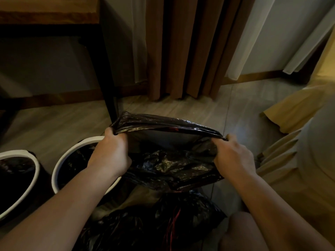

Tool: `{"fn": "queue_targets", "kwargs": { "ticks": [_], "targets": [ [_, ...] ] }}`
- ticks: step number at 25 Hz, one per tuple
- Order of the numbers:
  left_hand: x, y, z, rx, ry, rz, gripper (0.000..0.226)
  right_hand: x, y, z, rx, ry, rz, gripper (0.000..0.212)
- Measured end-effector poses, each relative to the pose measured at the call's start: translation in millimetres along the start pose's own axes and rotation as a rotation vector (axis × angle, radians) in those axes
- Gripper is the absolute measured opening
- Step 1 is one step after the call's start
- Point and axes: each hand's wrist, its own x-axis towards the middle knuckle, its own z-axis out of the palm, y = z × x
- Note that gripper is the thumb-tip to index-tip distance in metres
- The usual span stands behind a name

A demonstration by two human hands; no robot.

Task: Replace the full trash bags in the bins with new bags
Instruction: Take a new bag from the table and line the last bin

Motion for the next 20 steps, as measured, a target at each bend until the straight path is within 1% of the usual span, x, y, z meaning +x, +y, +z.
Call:
{"fn": "queue_targets", "kwargs": {
  "ticks": [2, 4, 6, 8, 9, 11, 13, 15, 17, 18, 20],
  "targets": [
    [3.2, 3.9, -0.5, 0.035, 0.022, -0.013, 0.029, 1.1, 1.0, 0.0, -0.051, -0.005, 0.001, 0.008],
    [3.7, 9.5, -3.7, 0.015, 0.110, -0.021, 0.020, 1.2, 0.7, 3.1, -0.076, 0.010, 0.024, 0.008],
    [3.3, 12.7, -6.1, -0.098, 0.171, 0.012, 0.003, 0.1, -0.7, 4.8, -0.104, 0.029, 0.038, 0.009],
    [2.7, 13.8, -6.2, -0.190, 0.183, 0.028, 0.021, 0.2, -0.7, 6.9, -0.125, 0.000, 0.018, 0.011],
    [2.7, 13.9, -5.3, -0.195, 0.179, 0.030, 0.025, 0.0, -0.7, 8.9, -0.114, -0.031, 0.002, 0.015],
    [2.6, 13.5, -2.0, -0.112, 0.169, 0.045, 0.024, -1.0, -0.9, 11.3, -0.078, -0.066, -0.016, 0.015],
    [1.0, 14.1, 3.6, -0.011, 0.150, 0.085, 0.016, -1.9, -1.3, 12.9, -0.077, -0.093, -0.004, 0.013],
    [-2.3, 15.9, 8.1, 0.048, 0.116, 0.115, 0.007, -1.8, -1.1, 15.8, -0.063, -0.133, 0.023, 0.017],
    [-4.0, 17.3, 13.5, 0.058, 0.031, 0.070, 0.022, -1.1, -0.4, 17.7, -0.034, -0.129, 0.061, 0.018],
    [-4.5, 17.9, 14.5, 0.064, -0.025, 0.026, 0.025, -1.3, -0.1, 18.8, -0.022, -0.102, 0.074, 0.018],
    [-3.8, 17.6, 16.9, 0.079, -0.142, -0.042, 0.022, -3.8, 1.2, 22.3, -0.022, -0.049, 0.075, 0.018]
  ]
}}
